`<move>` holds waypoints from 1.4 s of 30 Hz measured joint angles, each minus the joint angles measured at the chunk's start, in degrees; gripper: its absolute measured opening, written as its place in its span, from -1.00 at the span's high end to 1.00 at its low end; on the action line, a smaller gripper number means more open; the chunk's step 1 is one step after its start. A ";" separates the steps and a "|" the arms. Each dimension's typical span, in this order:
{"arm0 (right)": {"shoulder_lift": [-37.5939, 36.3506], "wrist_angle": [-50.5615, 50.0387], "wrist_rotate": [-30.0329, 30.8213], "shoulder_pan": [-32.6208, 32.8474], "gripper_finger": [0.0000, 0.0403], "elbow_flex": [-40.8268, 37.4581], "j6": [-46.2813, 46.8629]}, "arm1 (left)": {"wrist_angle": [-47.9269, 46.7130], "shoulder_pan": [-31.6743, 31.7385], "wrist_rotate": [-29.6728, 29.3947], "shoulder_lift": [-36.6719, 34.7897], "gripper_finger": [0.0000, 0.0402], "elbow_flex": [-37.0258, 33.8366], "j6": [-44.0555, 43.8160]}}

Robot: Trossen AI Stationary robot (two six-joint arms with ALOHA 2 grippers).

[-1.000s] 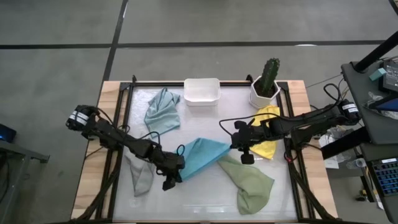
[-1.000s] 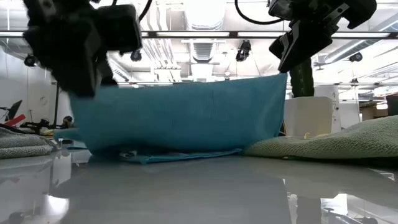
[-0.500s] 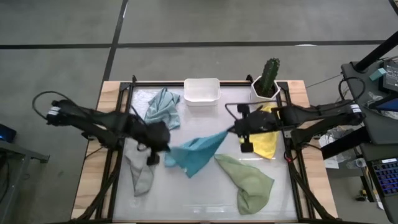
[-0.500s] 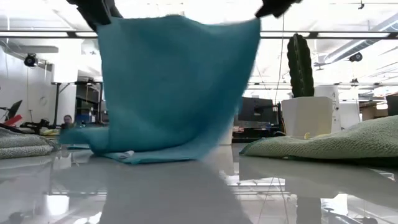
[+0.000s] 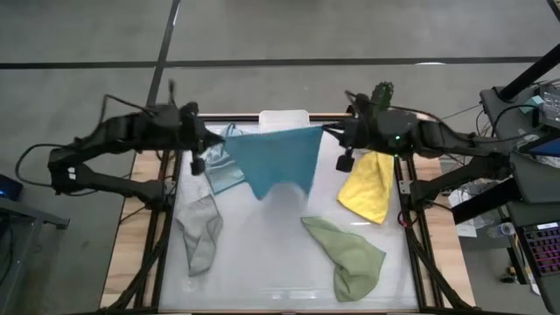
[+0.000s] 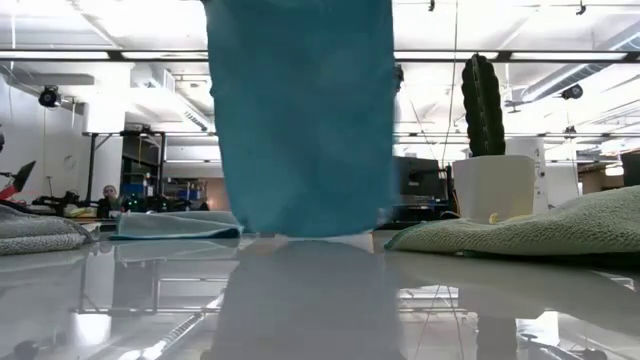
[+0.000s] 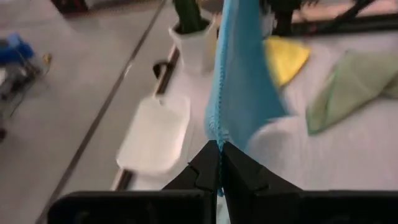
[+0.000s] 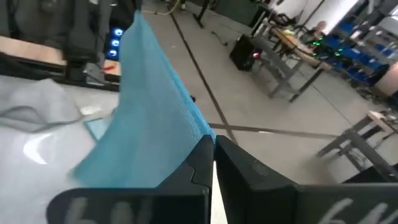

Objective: Fold microfiber towels
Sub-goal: Fold the blue cloth

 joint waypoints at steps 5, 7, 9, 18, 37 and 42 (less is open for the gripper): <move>-0.02 -6.10 -11.80 0.02 0.96 0.66 7.20 | -1.30 -1.78 5.42 0.22 1.00 2.00 0.54; -0.02 -7.80 -17.16 0.30 0.96 -0.41 10.28 | -1.48 -3.86 7.48 0.26 1.00 0.51 -0.32; -0.07 -8.76 -22.09 1.22 0.96 -1.96 12.65 | -1.39 -6.40 8.49 0.55 1.00 -1.44 -2.24; -0.24 -9.95 -32.00 10.43 0.96 -10.01 22.56 | 9.39 -24.49 11.46 6.62 1.00 -12.73 -17.42; -0.31 3.09 -27.37 26.54 0.96 -21.14 27.05 | 34.55 -37.89 12.19 19.80 1.00 -18.58 -28.22; -0.39 1.67 -17.92 23.55 0.96 -16.47 18.89 | 21.41 -32.23 6.97 10.90 1.00 -17.18 -26.85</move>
